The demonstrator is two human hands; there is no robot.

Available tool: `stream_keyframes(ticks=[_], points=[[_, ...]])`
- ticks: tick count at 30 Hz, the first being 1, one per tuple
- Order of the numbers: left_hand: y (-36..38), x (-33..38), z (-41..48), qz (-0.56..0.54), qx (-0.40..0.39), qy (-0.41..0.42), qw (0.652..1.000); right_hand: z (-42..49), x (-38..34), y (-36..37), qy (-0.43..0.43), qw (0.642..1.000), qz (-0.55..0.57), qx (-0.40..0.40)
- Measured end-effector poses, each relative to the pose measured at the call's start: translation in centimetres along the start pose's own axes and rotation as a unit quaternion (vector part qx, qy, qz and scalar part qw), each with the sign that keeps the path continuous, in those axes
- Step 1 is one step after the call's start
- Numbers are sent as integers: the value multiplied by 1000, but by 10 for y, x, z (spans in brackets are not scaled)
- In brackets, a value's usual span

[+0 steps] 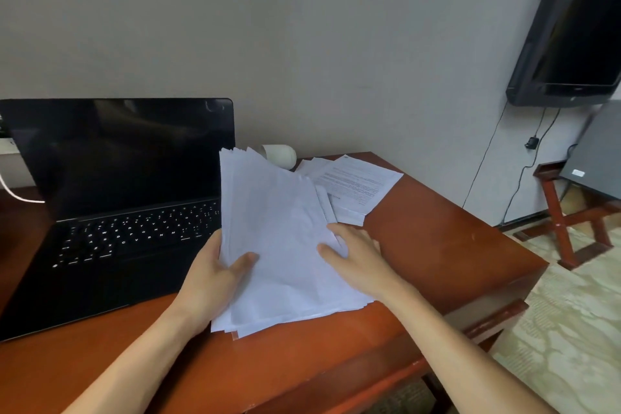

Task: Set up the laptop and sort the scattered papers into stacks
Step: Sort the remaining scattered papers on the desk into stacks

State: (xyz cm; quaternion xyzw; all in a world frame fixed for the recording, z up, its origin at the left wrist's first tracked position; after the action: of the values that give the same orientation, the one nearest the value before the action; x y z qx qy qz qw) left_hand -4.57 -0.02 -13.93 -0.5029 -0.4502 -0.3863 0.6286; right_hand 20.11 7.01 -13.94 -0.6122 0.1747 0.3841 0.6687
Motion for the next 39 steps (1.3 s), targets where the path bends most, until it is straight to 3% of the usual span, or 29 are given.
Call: stream_keyframes(ticks=[2,4,9,15,32,35,39], points=[[-7,-1,2,2,14,4,1000,20,7,-23,1,995,56,80],[-19,1,5,38,50,36,997,41,16,-43,-9,990,44,135],[-37,2,10,87,129,65,986,92,46,-52,2,992,-81,98],[-45,-4,16,80,155,59,983,123,78,-37,96,984,-149,30],[-44,-2,16,91,147,57,983,82,66,-62,-13,959,-193,208],[-43,-1,15,87,142,56,984,65,65,-73,20,956,-143,255],[-41,-2,14,62,122,41,990,27,58,-95,36,930,90,355]])
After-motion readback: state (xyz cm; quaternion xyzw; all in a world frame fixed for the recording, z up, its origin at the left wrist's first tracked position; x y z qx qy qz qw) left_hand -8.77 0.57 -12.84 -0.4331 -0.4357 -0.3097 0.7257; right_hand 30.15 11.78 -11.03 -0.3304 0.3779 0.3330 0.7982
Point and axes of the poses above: each hand's wrist, its own z-axis towards the middle knuckle, its own y-axis out of the palm, x = y × z, the point moved 9 cm from there along z, towards the middle knuckle, and after that the axes turned 9 degrees about z, right-handed, at the moved point
